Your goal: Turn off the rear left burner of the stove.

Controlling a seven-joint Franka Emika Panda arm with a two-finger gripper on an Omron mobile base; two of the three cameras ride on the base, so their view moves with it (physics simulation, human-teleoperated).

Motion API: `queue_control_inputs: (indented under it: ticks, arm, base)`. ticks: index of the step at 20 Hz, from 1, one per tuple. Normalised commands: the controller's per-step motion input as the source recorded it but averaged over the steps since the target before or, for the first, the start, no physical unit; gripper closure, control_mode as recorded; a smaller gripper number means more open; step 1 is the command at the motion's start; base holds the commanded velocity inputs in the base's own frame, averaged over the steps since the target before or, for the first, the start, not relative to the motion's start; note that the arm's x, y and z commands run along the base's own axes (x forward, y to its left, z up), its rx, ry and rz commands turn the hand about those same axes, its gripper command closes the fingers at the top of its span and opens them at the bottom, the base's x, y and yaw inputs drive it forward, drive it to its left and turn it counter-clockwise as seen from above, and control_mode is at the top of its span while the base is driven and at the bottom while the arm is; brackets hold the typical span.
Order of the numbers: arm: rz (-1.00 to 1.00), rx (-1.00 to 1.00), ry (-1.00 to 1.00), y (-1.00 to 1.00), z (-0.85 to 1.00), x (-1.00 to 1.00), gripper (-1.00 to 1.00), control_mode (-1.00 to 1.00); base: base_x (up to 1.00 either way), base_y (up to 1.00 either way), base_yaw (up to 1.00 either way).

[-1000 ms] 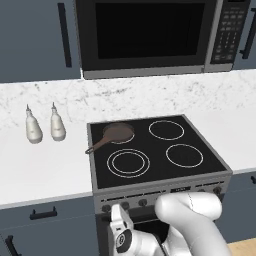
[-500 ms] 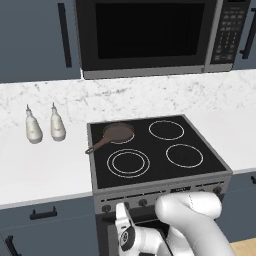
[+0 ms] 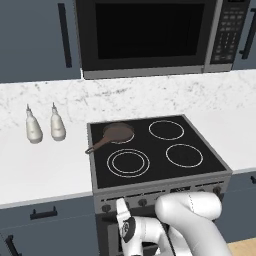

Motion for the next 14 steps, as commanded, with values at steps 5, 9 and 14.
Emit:
queue_control_inputs:
  ticks: [5,9,14]
  arm:
    - [0.01,0.01,-0.01,0.00,-0.09,0.33,1.00,-1.00]
    - [0.00,0.01,-0.07,0.00,-0.10,0.22,1.00,-1.00]
    - [0.00,0.01,-0.05,-0.01,-0.02,0.03,1.00,-1.00]
  base:
    - [0.00,0.00,0.00]
    - [0.00,0.00,0.00]
    - [0.00,0.00,0.00]
